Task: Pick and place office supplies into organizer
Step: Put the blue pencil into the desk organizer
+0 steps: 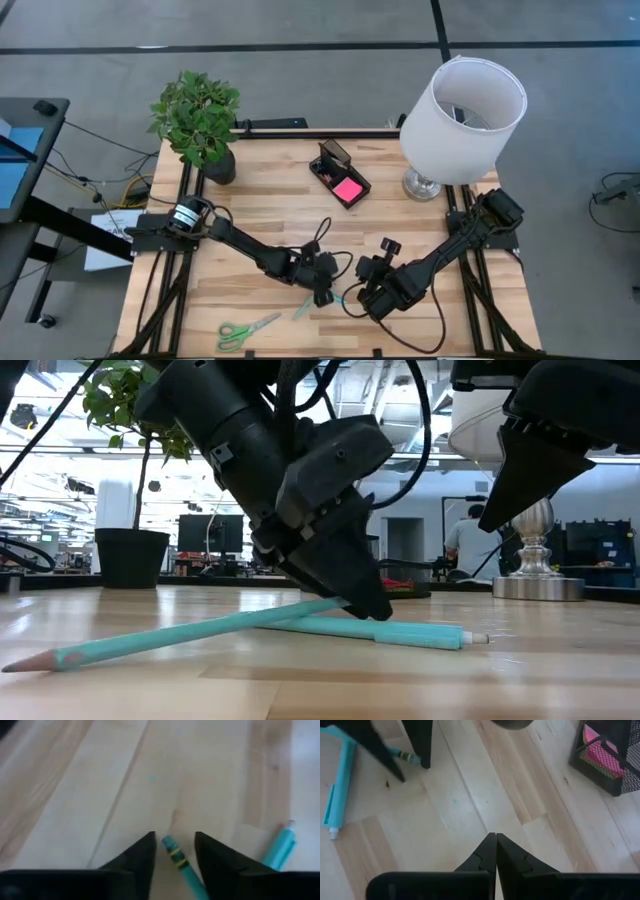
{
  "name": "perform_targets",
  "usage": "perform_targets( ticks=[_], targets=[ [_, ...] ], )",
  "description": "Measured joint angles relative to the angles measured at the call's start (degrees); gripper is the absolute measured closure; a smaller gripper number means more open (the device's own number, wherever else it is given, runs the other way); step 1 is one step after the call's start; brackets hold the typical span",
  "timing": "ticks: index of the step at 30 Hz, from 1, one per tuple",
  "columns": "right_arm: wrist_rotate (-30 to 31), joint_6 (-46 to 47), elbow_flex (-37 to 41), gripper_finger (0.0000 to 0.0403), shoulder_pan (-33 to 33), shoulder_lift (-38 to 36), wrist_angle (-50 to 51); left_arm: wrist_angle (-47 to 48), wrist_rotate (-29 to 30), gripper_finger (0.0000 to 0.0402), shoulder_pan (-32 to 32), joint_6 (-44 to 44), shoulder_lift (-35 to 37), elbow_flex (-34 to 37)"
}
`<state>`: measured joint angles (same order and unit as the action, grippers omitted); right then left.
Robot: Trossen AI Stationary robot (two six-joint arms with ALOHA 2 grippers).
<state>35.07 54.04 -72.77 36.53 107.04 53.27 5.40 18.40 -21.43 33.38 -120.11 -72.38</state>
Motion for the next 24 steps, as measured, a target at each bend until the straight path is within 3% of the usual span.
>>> perform_targets(
  ticks=[6,12,18,21,24],
  targets=[
    [-0.1,0.0,0.0,0.0403,0.2,0.0,0.0,0.1,1.4,0.0386,0.4,-0.1,0.2,0.0],
    [-0.1,0.0,0.0,0.0403,1.2,0.0,0.0,4.7,4.1,0.0394,0.9,-6.0,4.0,-3.9],
    [0.6,2.2,0.0,0.0403,2.7,0.0,0.0,12.7,11.9,0.0396,3.2,-19.8,9.8,-11.8],
    [0.5,7.1,0.0,0.0403,4.0,0.0,0.0,12.4,15.4,0.0396,6.1,-26.2,13.2,-15.6],
    [0.4,13.2,0.1,0.0403,6.6,0.0,-0.2,7.0,14.8,0.0396,9.9,-33.8,15.5,-16.4]
  ],
)
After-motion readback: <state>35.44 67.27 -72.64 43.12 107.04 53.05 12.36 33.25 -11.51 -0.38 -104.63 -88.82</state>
